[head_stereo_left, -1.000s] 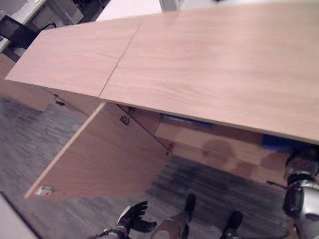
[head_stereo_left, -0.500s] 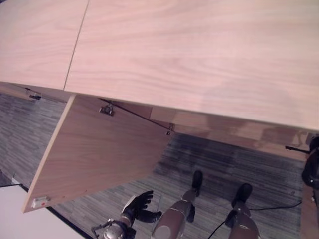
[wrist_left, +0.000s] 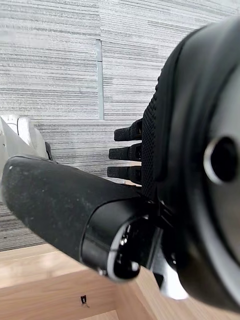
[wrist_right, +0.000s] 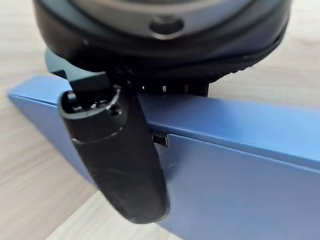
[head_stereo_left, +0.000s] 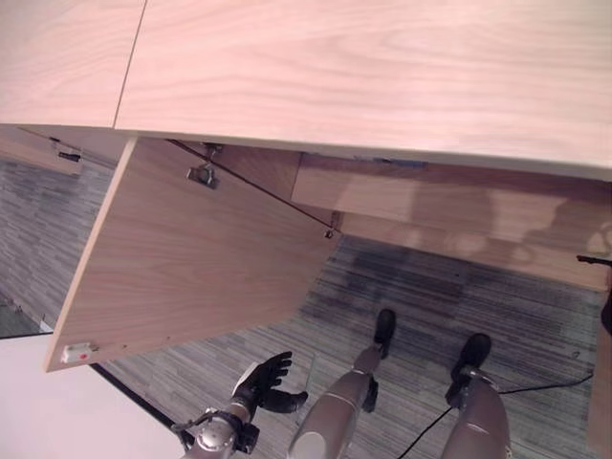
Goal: Put the empty folder in the office cabinet
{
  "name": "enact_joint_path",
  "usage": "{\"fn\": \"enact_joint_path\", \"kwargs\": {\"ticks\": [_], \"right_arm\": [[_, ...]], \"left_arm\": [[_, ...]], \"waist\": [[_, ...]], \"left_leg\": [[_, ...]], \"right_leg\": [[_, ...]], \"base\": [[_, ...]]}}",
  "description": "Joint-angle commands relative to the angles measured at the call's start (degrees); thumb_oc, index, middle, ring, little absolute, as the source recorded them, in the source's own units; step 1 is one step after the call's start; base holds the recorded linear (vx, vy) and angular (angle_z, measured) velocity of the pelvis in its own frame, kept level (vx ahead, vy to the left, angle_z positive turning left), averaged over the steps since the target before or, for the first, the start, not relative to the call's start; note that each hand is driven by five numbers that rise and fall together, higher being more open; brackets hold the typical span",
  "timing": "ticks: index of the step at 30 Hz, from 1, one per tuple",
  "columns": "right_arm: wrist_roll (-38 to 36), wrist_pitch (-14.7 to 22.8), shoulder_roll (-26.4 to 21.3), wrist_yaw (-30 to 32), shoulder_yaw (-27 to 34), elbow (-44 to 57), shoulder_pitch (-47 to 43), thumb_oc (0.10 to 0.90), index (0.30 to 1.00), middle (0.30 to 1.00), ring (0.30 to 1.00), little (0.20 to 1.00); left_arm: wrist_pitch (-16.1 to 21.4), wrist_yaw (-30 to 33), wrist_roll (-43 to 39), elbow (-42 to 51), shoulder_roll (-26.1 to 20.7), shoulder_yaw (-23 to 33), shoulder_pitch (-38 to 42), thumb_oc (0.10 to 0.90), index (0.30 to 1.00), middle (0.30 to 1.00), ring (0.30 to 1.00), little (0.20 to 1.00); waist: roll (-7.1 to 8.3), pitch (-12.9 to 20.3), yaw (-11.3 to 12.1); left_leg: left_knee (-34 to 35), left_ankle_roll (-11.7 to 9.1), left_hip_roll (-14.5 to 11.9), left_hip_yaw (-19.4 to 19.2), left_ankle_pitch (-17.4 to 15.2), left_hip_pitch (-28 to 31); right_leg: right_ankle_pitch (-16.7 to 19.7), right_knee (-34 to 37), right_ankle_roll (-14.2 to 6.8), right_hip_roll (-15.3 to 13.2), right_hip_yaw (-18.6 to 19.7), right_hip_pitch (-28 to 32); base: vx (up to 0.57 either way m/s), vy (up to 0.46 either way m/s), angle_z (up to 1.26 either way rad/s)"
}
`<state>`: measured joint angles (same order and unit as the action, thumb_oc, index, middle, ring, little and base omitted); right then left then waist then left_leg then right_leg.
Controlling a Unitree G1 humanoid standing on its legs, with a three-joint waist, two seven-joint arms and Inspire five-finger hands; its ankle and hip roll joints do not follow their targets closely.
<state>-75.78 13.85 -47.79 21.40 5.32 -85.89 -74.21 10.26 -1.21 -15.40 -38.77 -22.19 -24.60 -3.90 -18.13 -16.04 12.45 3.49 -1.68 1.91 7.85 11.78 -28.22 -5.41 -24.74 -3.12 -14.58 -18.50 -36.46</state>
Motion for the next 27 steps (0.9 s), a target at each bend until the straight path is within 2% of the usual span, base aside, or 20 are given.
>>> {"fn": "enact_joint_path", "kwargs": {"ticks": [1,4,5,8,10,11,12,13,15,16,17,20,27], "right_arm": [[5.7,-1.1,-5.4,3.7,-2.1,-0.1,0.7,0.8,0.9,0.9,0.9,0.9],[5.7,-2.3,-3.9,5.6,-0.6,-1.1,2.5,0.8,0.9,0.9,0.9,0.9],[6.4,-3.8,-2.8,6.9,0.2,-2.2,3.6,0.8,0.9,0.9,0.9,0.9],[6.6,-5.4,-0.1,9.1,1.8,-3.4,5.8,0.8,0.9,0.9,0.9,0.9],[6.5,-5.5,1.3,9.8,2.3,-3.4,6.6,0.8,0.9,0.9,0.9,0.9],[6.5,-5.4,2.0,10.0,2.5,-3.1,7.0,0.8,0.9,0.9,0.9,0.9],[6.5,-5.4,2.2,10.1,2.6,-2.9,7.2,0.8,0.9,0.9,0.9,0.9],[6.8,-5.3,3.4,10.1,2.6,-1.7,8.1,0.8,0.9,0.9,0.9,0.9],[7.6,-5.7,3.9,10.2,2.8,-1.7,8.9,0.8,0.9,0.9,0.9,0.9],[7.6,-5.8,4.0,10.3,2.9,-1.9,9.2,0.8,0.9,0.9,0.9,0.9],[7.6,-6.1,4.2,10.2,3.3,-2.2,9.9,0.8,0.9,0.9,0.9,0.9],[7.2,-6.2,4.4,10.2,4.2,-2.5,11.5,0.8,0.9,0.9,0.9,0.9],[6.9,-5.9,6.0,9.9,6.8,-1.9,16.3,0.8,0.9,0.9,0.9,0.9]], "left_arm": [[0.1,4.0,0.6,-2.6,-5.6,-0.2,0.4,0.8,0.9,0.9,0.9,0.9],[0.1,5.1,1.3,-3.2,-6.0,-0.2,0.7,0.8,0.9,0.9,0.9,0.9],[-0.3,5.4,2.0,-3.7,-6.0,-0.3,0.8,0.8,0.9,0.9,0.9,0.9],[-0.9,6.0,2.9,-5.5,-5.7,-0.5,0.6,0.8,0.9,0.9,0.9,0.9],[-1.2,6.1,3.1,-6.3,-5.4,-0.5,0.7,0.8,0.9,0.9,0.9,0.9],[-1.3,6.3,3.0,-6.6,-5.2,-0.5,0.6,0.8,0.9,0.9,0.9,0.9],[-1.3,6.3,3.0,-6.6,-5.2,-0.5,0.6,0.8,0.9,0.9,0.9,0.9],[-1.2,6.2,2.2,-6.7,-4.6,-0.1,0.0,0.8,0.9,0.9,0.9,0.9],[-1.2,5.9,2.3,-6.4,-4.5,-0.1,-0.5,0.8,0.9,0.9,0.9,0.9],[-1.3,5.7,2.4,-6.2,-4.3,-0.2,-0.6,0.8,0.9,0.9,0.9,0.9],[-1.5,5.4,2.7,-6.1,-4.3,-0.4,-1.0,0.8,0.9,0.9,0.9,0.9],[-2.0,5.0,3.3,-6.5,-4.1,-0.3,-1.5,0.8,0.9,0.9,0.9,0.9],[-2.4,5.0,3.1,-7.4,-3.5,1.5,-1.8,0.8,0.9,0.9,0.9,0.9]], "waist": [[2.57,-0.2,1.5],[3.41,-0.4,1.4],[4.18,-0.1,1.5],[5.86,0.6,1.8],[6.6,1.1,2.1],[6.78,0.9,2.4],[7.04,1.2,2.1],[7.69,1.7,2.5],[7.66,1.7,3.0],[7.94,2.3,3.0],[7.86,2.3,3.4],[7.98,3.0,3.8],[8.78,4.7,4.1]], "left_leg": [[-0.2,-3.1,-1.1,0.6,-11.3,9.1],[0.0,-3.2,-1.2,0.9,-11.6,10.5],[0.1,-3.2,-1.3,1.2,-11.7,11.4],[0.3,-3.1,-1.5,1.7,-12.1,13.6],[0.3,-3.1,-1.5,1.9,-12.3,14.5],[0.0,-2.9,-1.4,1.8,-11.4,14.3],[0.4,-3.0,-1.5,2.0,-12.4,15.1],[1.0,-3.0,-1.5,2.2,-12.1,15.8],[1.0,-2.9,-1.4,2.2,-11.0,15.7],[1.4,-3.0,-1.4,2.5,-11.8,16.3],[1.3,-2.9,-1.3,2.5,-10.9,16.2],[1.5,-3.1,-1.0,3.2,-10.5,16.3],[1.5,-3.5,-0.7,4.4,-11.3,17.2]], "right_leg": [[-9.6,7.8,-1.8,4.0,0.7,12.6],[-9.2,9.4,-1.7,4.6,0.3,15.0],[-8.9,10.7,-1.7,4.9,0.1,16.6],[-7.9,14.0,-1.6,5.8,-0.7,20.9],[-7.6,15.1,-1.6,6.0,-0.9,22.6],[-6.0,15.7,-1.6,5.9,-1.8,22.9],[-7.1,16.3,-1.7,6.2,-1.1,23.8],[-6.2,18.3,-1.8,6.5,-1.4,25.3],[-4.4,19.6,-1.8,6.4,-2.3,25.9],[-5.2,20.4,-1.9,6.6,-1.6,26.8],[-3.7,21.2,-1.9,6.4,-2.6,27.1],[-2.9,23.0,-2.0,6.5,-3.3,28.3],[-2.8,25.9,-2.0,7.1,-3.4,31.0]], "base": [[0.0,-0.051,0.19],[-0.01,-0.034,0.17],[-0.01,-0.056,0.12],[-0.01,-0.032,0.05],[-0.05,0.017,0.01],[0.0,0.0,0.0],[-0.03,0.007,-0.05],[0.0,0.0,0.0],[-0.08,0.054,0.02],[-0.03,0.046,0.05],[-0.01,0.03,0.09],[-0.04,0.032,0.03],[0.02,0.012,0.06]]}}
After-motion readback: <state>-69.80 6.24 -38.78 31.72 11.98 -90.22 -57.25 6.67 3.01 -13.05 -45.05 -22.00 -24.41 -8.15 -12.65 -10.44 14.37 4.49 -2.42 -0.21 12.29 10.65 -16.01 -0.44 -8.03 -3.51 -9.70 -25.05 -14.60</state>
